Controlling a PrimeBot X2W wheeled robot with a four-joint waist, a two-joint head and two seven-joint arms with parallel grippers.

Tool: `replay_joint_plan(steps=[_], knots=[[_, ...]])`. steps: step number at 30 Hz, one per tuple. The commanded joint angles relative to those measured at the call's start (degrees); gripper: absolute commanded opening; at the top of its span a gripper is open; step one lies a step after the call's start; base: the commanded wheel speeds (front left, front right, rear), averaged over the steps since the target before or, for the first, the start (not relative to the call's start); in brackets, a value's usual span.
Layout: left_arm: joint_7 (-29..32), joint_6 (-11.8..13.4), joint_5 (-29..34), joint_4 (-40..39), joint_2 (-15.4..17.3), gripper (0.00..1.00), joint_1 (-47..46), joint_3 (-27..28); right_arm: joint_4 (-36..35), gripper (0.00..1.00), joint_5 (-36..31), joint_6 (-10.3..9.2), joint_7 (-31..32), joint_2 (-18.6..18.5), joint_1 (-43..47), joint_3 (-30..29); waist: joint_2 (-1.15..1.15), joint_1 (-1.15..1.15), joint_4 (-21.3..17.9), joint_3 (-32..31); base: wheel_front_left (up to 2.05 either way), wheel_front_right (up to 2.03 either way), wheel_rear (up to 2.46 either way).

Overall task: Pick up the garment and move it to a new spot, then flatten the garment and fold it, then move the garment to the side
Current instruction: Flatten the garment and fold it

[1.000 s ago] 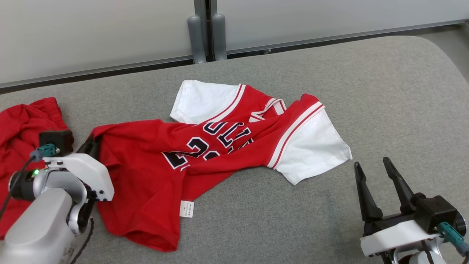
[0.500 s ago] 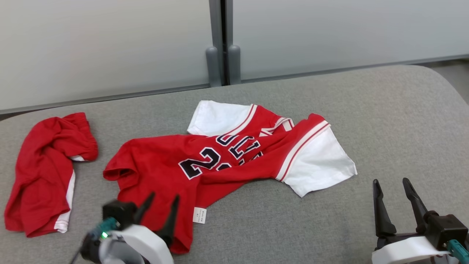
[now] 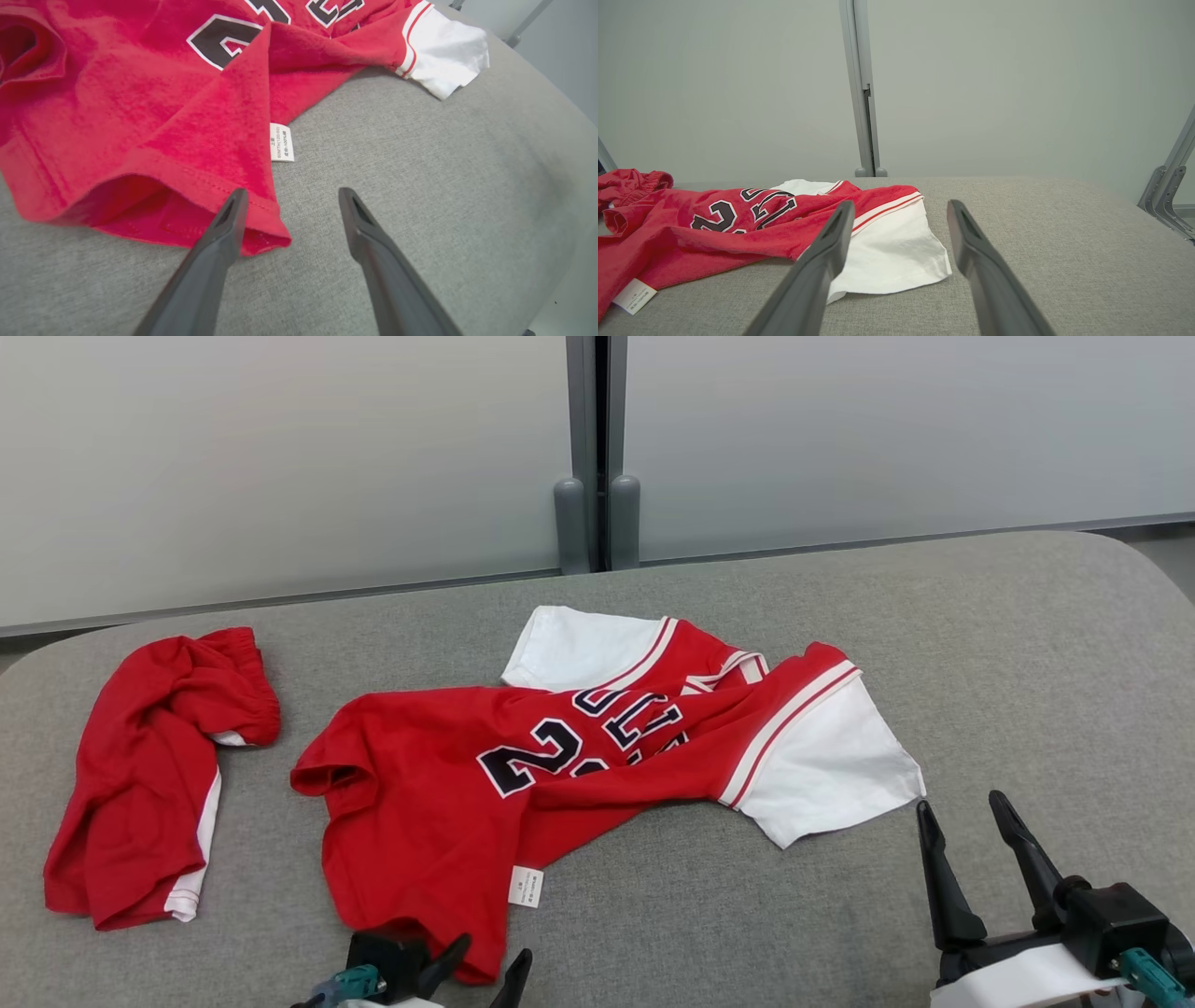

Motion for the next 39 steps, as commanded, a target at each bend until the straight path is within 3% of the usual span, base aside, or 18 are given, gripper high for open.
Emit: replay_joint_plan(steps=[1,12,13,14,16,23,31,32,33,39], knots=[[-0.08,-0.17,0.25,1.90,0.03,1.00,-1.47,0.08,-0.02,1.00,0.39,0.01,-0.27,-0.34,-0.06,-0.02,0.00,0.00,-0.59,0.62,0.00,0.00,0.00],[3.18,-2.21,0.11,10.53,0.44,1.00,-2.07,-2.14,-0.28,1.00,1.10,0.01,-0.28,-0.33,-0.88,-0.66,0.00,0.00,-2.32,2.56,0.00,0.00,0.00],[3.06,-2.26,0.26,11.35,0.58,0.79,-2.16,-2.23,-0.29,1.00,1.15,0.01,-0.28,-0.33,-0.94,-0.70,0.00,0.00,-2.33,2.65,0.00,0.00,0.00],[2.97,-2.40,0.42,12.07,0.68,0.44,-2.27,-2.29,-0.29,1.00,1.23,0.01,-0.28,-0.33,-0.97,-0.71,0.00,0.00,-2.33,2.74,0.00,0.00,0.00],[2.92,-2.65,0.77,13.37,0.99,0.00,-2.57,-2.64,-0.28,1.00,1.35,0.01,-0.28,-0.32,-0.99,-0.77,0.00,0.00,-2.25,2.83,0.00,0.00,0.00],[3.05,-3.82,-0.21,11.08,1.62,0.00,-1.74,-2.82,-0.29,1.00,1.49,0.01,-0.28,-0.33,-0.65,-1.39,0.00,0.00,-1.32,2.50,0.00,0.00,0.00],[3.80,-3.03,-3.20,-3.96,8.95,0.00,4.24,-0.92,-0.55,1.00,1.76,0.01,-0.28,-0.33,0.61,-2.29,0.00,0.00,1.29,2.49,0.00,0.00,0.00],[3.23,-2.68,-3.38,-5.19,9.70,0.19,4.68,-0.33,-0.52,1.00,1.80,0.01,-0.28,-0.32,0.57,-2.16,0.00,0.00,1.58,2.56,0.00,0.00,0.00],[2.78,-2.41,-3.28,-6.05,10.39,1.00,5.14,0.01,-0.37,1.00,1.75,0.01,-0.28,-0.32,0.49,-1.87,0.00,0.00,1.76,2.62,0.00,0.00,0.00],[-3.95,-1.41,-5.77,-9.56,9.89,1.00,7.52,4.58,-0.17,1.00,1.03,0.01,-0.28,-0.34,-0.15,-1.25,0.00,0.00,2.15,2.01,0.00,0.00,0.00]])
